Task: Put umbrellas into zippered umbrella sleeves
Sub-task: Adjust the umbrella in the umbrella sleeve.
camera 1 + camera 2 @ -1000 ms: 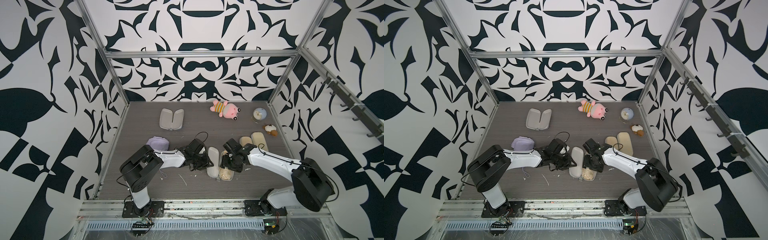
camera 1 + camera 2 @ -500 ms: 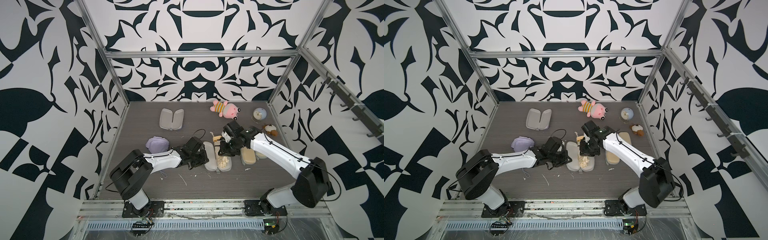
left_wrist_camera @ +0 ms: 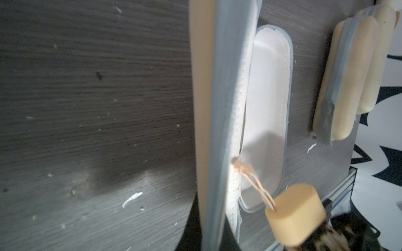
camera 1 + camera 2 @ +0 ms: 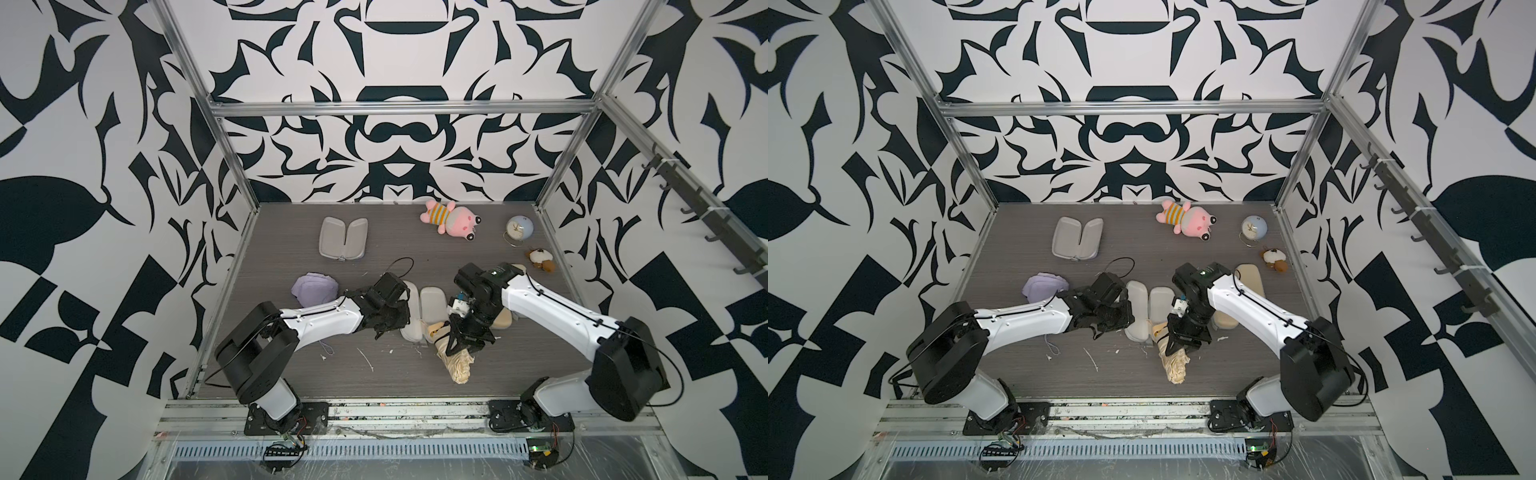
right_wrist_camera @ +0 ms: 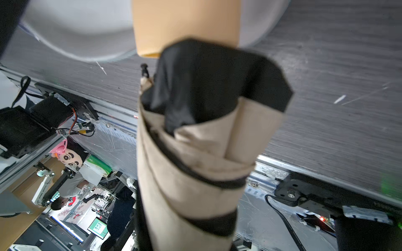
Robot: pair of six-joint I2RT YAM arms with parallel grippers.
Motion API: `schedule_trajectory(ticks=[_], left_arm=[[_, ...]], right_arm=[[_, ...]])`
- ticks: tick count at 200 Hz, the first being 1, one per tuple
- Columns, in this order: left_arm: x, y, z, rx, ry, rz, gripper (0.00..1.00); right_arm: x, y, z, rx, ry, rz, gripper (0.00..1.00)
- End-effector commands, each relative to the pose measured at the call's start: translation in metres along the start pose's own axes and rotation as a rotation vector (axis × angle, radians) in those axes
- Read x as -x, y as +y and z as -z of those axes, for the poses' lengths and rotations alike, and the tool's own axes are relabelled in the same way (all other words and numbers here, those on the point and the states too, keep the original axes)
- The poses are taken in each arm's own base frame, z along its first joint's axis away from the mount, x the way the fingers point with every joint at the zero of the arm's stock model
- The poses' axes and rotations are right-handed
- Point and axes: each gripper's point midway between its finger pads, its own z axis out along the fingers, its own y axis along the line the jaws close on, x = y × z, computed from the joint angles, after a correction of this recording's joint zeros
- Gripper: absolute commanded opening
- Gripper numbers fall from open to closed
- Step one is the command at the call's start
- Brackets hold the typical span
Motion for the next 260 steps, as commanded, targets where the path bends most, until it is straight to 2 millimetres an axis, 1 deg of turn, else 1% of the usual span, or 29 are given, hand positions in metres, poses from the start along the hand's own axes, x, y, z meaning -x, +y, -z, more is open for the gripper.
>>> schedule_trajectory(ticks=[1,22,39,68,87,100,122,138,165,180,198,216,232,260], left_arm=[[-0.004,-0.010,0.011,-0.007,0.008,-0.096,0.00],[-0.010,-0.014,0.013,-0.004,0.022,-0.130,0.00],[-0.014,-0.020,0.014,-0.006,0.025,-0.150,0.00],[-0.018,-0.024,0.015,0.005,0.022,-0.164,0.00],[-0.018,-0.031,0.016,-0.016,0.012,-0.166,0.00],[-0.019,-0.035,0.014,-0.032,0.016,-0.161,0.00],[-0.022,-0.043,0.009,-0.061,0.036,-0.161,0.00],[-0.026,-0.047,0.004,-0.083,0.059,-0.161,0.00],[-0.031,-0.049,-0.002,-0.097,0.091,-0.165,0.00],[-0.034,-0.049,-0.004,-0.104,0.108,-0.170,0.00],[-0.038,-0.049,-0.006,-0.114,0.128,-0.173,0.00],[-0.041,-0.047,-0.006,-0.113,0.145,-0.176,0.00],[-0.044,-0.046,-0.006,-0.112,0.153,-0.175,0.00],[-0.045,-0.044,-0.008,-0.114,0.159,-0.173,0.00]], right_arm=[[0.016,0.009,0.015,0.030,-0.036,0.060,0.00],[0.035,-0.003,0.018,0.005,-0.068,0.026,0.00],[0.045,-0.010,0.018,-0.018,-0.079,0.010,0.00],[0.052,-0.022,0.018,-0.069,-0.090,-0.010,0.00],[0.057,-0.030,0.015,-0.100,-0.090,-0.023,0.00],[0.064,-0.029,0.013,-0.104,-0.098,-0.032,0.00],[0.083,-0.028,0.013,-0.119,-0.154,-0.051,0.00],[0.095,-0.025,0.009,-0.111,-0.181,-0.059,0.00],[0.103,-0.020,-0.005,-0.103,-0.190,-0.052,0.00],[0.105,-0.018,-0.008,-0.112,-0.200,-0.037,0.00],[0.111,-0.016,-0.006,-0.119,-0.212,-0.014,0.00],[0.119,-0.015,0.002,-0.151,-0.244,0.025,0.00],[0.127,-0.013,0.005,-0.160,-0.267,0.050,0.00],[0.139,-0.014,0.000,-0.176,-0.277,0.079,0.00]])
